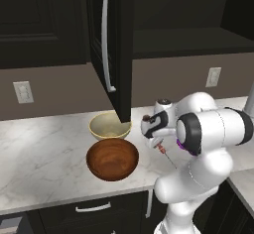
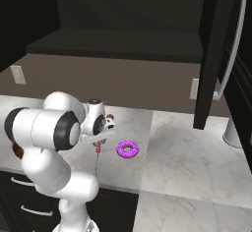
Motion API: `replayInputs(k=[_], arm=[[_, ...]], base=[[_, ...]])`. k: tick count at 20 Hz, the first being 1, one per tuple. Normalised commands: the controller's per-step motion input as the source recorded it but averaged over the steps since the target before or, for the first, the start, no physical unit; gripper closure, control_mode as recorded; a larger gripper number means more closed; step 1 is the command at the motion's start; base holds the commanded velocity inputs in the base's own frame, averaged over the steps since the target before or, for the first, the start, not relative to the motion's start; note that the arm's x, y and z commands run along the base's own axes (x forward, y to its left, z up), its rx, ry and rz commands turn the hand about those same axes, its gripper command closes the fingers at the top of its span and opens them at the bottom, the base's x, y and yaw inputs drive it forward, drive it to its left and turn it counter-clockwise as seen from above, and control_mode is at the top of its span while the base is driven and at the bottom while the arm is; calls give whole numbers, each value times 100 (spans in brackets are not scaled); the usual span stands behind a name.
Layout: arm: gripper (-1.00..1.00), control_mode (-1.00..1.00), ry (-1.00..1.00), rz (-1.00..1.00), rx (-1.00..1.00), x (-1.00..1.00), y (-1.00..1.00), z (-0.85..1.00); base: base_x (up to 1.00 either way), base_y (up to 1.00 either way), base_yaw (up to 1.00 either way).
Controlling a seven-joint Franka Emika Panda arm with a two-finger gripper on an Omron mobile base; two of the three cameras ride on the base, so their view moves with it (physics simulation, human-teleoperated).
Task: Pick both bowls and place them on the counter. Then place the kebab skewer in one bowl and place the donut in the other bowl.
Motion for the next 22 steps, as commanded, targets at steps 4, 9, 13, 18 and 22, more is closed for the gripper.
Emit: replayInputs(k=[4,9,13,18,22], arm=[[100,-100,0,-4,0,-15,5,8],[100,-100,2,-3,1,-14,0,40],[100,-100,3,1,4,-20,2,54],[100,-100,0,5,4,-30,18,44],[100,-100,0,5,5,-24,17,46]], base=[[0,0,0],[0,0,0],[0,0,0],[0,0,0],[0,0,0]])
